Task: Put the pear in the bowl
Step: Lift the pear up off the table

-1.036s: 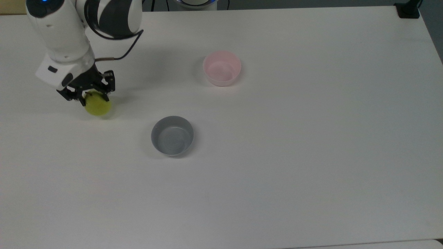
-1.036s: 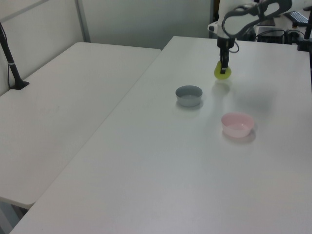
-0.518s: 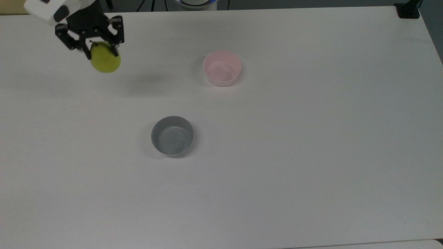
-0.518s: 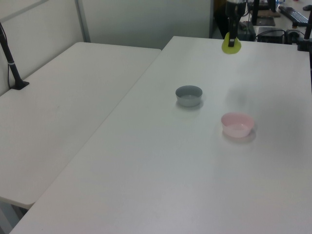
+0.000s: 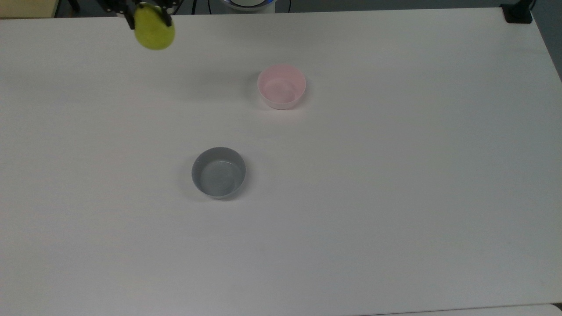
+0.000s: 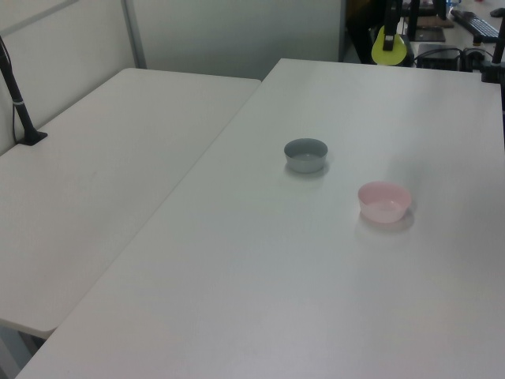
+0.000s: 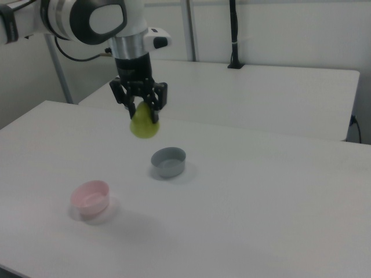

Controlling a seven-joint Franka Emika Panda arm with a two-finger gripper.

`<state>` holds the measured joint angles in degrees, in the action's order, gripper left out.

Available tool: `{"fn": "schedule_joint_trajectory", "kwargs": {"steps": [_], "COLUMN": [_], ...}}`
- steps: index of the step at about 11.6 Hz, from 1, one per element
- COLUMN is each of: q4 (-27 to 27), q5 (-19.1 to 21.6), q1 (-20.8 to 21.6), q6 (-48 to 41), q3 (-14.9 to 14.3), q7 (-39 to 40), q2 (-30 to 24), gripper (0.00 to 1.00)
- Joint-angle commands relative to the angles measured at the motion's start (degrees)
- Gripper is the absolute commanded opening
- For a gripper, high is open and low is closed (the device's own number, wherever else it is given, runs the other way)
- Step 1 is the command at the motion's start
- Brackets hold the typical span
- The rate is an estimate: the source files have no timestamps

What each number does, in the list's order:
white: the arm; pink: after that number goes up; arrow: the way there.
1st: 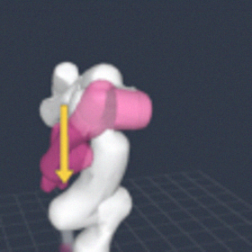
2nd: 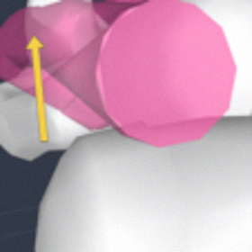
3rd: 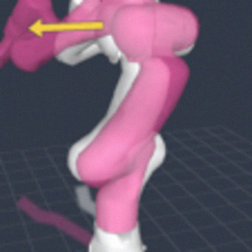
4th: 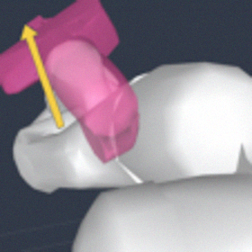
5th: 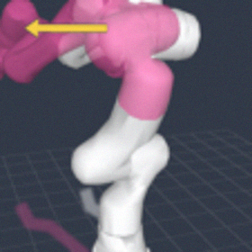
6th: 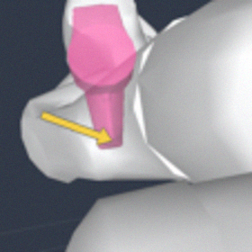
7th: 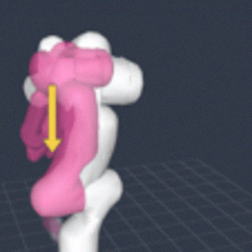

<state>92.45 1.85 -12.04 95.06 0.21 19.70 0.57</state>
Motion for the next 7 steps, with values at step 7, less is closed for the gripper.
{"fn": "schedule_joint_trajectory", "kwargs": {"steps": [7], "q4": [14.9], "q5": [5.0], "q1": [21.3], "q6": [3.9], "q3": [-6.6], "q7": [-10.4], "q2": [-7.2], "gripper": [0.00]}}
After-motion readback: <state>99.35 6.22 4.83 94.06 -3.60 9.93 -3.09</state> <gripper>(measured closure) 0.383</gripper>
